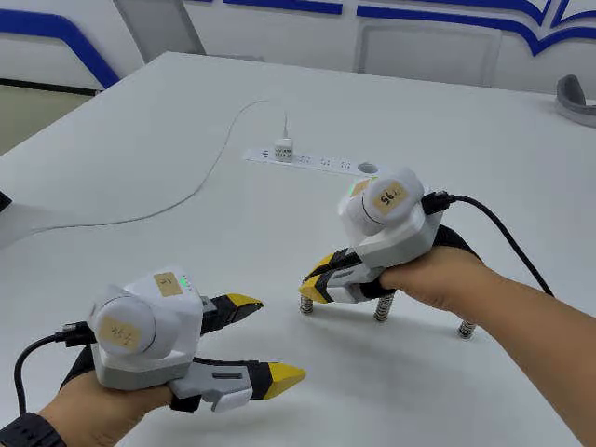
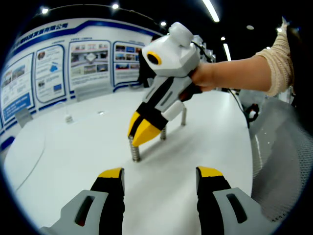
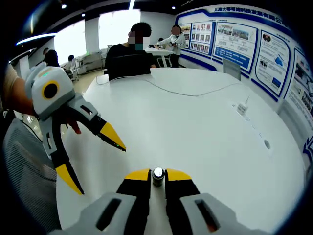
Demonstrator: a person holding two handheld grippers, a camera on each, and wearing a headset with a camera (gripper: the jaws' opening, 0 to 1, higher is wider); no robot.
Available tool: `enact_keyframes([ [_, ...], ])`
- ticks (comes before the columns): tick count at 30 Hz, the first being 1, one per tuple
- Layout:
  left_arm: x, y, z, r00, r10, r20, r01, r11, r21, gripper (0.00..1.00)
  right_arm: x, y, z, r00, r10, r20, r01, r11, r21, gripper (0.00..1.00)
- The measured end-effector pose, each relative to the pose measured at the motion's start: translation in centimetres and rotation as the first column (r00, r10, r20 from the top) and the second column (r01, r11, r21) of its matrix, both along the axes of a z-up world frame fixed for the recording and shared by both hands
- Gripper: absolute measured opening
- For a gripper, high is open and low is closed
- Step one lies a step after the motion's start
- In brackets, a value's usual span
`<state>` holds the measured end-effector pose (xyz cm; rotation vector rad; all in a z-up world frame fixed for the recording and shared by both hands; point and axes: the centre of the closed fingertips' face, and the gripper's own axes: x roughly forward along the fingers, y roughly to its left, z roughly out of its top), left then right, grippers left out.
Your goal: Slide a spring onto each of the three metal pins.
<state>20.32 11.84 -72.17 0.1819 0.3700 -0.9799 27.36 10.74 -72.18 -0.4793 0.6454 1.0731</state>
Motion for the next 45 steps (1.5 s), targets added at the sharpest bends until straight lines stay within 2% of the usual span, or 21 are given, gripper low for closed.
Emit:
enact_keyframes([
  [19,0.1,-0.1,0.1,1.000,0.001,0.002,-0.001,1.000,0.000,0.60,-0.1,-0.5,0.0,1.000,-0.012,0.004,0.012,1.000,0.005,0.17],
  [26,0.1,-0.1,0.1,1.000,0.001,0.002,-0.001,1.000,-0.001,0.60,-0.3,-0.7,0.5,1.000,-0.010,0.020,0.009,1.000,0.007,0.19],
  [45,0.3,-0.3,0.5,1.000,0.002,0.006,-0.002,1.000,-0.006,0.62,-2.0,-2.7,1.7,0.999,-0.025,0.044,0.024,0.999,0.025,0.22],
])
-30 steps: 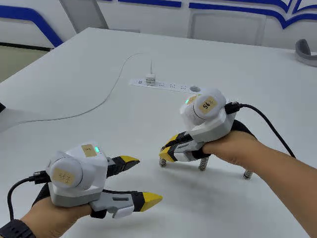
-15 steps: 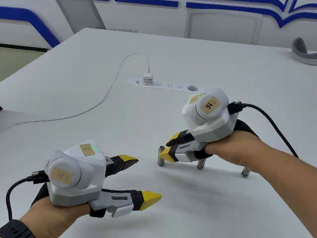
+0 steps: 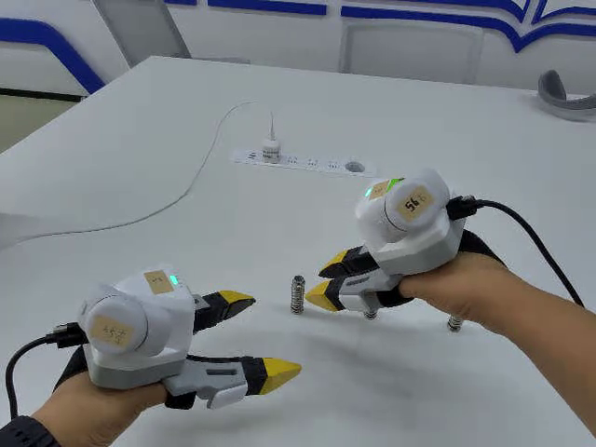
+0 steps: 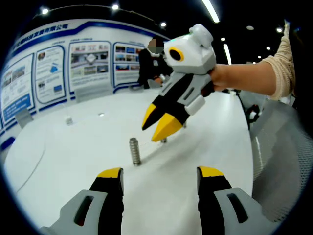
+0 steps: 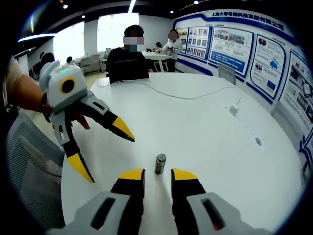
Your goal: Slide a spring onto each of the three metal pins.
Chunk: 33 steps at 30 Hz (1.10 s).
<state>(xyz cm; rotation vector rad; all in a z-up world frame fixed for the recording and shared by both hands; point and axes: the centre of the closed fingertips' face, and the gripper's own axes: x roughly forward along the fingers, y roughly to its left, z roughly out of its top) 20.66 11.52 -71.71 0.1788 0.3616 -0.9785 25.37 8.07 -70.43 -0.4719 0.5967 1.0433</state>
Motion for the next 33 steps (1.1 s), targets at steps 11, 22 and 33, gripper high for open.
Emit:
enact_keyframes([
  [11,-0.1,-0.3,0.0,1.000,-0.003,0.000,0.003,1.000,0.001,0.62,-1.4,-1.5,0.3,1.000,-0.009,0.015,0.009,1.000,0.005,0.22],
  [22,-0.2,-0.5,0.0,1.000,-0.008,-0.003,0.008,1.000,-0.001,0.63,-2.8,-3.6,0.7,0.999,-0.036,0.027,0.036,0.999,0.015,0.23],
  [33,-0.1,-0.5,-0.1,1.000,-0.008,-0.005,0.008,1.000,-0.004,0.64,-3.7,-6.2,1.1,0.996,-0.075,0.039,0.075,0.997,0.020,0.24],
])
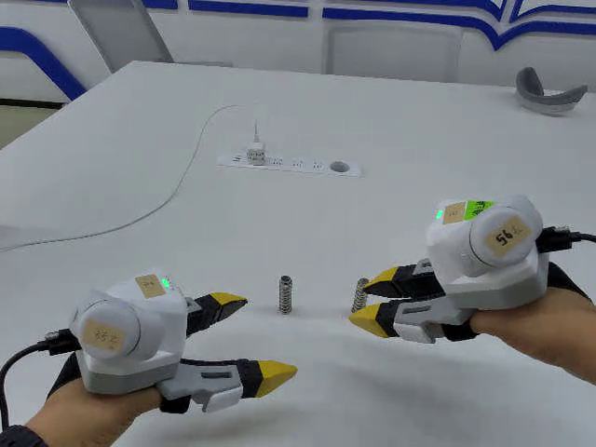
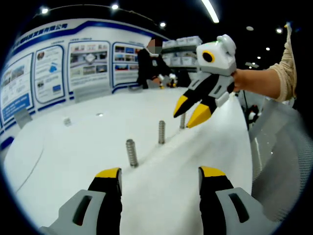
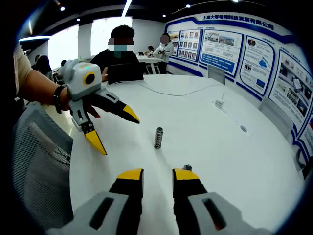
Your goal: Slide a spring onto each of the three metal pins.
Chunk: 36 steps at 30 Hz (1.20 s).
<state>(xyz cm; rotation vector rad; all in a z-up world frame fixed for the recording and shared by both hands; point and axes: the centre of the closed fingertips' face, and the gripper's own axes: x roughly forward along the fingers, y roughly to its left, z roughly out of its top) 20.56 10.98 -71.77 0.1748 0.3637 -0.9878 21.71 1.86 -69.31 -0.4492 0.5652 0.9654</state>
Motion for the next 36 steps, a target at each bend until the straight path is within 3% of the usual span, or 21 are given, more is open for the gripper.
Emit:
enact_keyframes([
  [16,-0.1,-0.1,-0.2,1.000,-0.004,-0.006,0.004,1.000,0.004,0.65,-1.1,-4.2,-0.2,0.997,-0.081,0.000,0.081,0.997,0.008,0.26],
  [36,0.0,-0.3,-0.4,1.000,-0.009,-0.011,0.009,1.000,0.007,0.66,-1.5,-10.3,-0.4,0.977,-0.213,0.006,0.213,0.977,0.033,0.30],
])
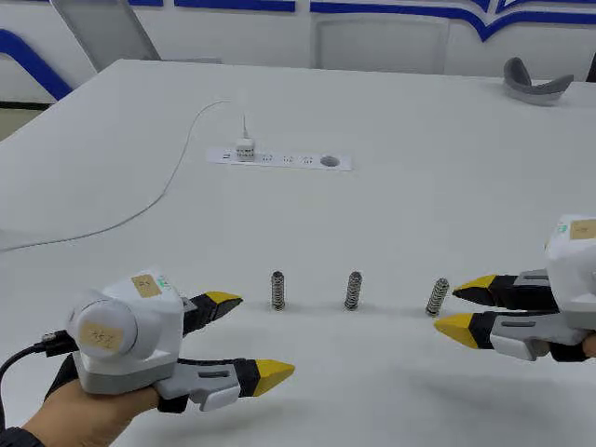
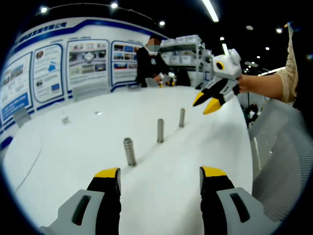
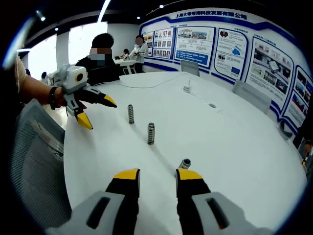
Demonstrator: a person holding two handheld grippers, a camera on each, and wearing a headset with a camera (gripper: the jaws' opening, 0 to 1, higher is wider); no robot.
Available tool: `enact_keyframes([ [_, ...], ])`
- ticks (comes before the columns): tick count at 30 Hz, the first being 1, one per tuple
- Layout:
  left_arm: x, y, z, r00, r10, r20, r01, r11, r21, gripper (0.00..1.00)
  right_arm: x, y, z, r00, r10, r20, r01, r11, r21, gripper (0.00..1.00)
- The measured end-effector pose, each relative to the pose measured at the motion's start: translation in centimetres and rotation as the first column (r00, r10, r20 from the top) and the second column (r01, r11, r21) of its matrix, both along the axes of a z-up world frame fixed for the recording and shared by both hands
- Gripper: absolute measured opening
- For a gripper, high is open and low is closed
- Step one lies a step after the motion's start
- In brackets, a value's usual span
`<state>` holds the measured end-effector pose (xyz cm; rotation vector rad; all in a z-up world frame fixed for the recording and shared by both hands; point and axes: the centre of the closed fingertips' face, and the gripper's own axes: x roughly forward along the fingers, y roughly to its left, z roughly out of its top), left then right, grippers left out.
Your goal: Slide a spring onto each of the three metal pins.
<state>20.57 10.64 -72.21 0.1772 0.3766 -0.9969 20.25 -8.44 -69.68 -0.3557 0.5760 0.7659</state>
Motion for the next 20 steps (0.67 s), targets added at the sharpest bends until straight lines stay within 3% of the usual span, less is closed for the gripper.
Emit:
enact_keyframes([
  [15,-0.1,0.2,-0.3,1.000,0.003,-0.006,-0.003,1.000,0.007,0.66,-0.7,-2.7,-1.0,1.000,-0.013,0.026,0.012,1.000,0.029,0.39],
  [20,-0.2,0.2,-0.4,1.000,0.005,-0.008,-0.005,1.000,0.006,0.67,-1.0,-2.7,-0.8,0.998,0.004,0.057,-0.006,0.999,0.047,0.46],
])
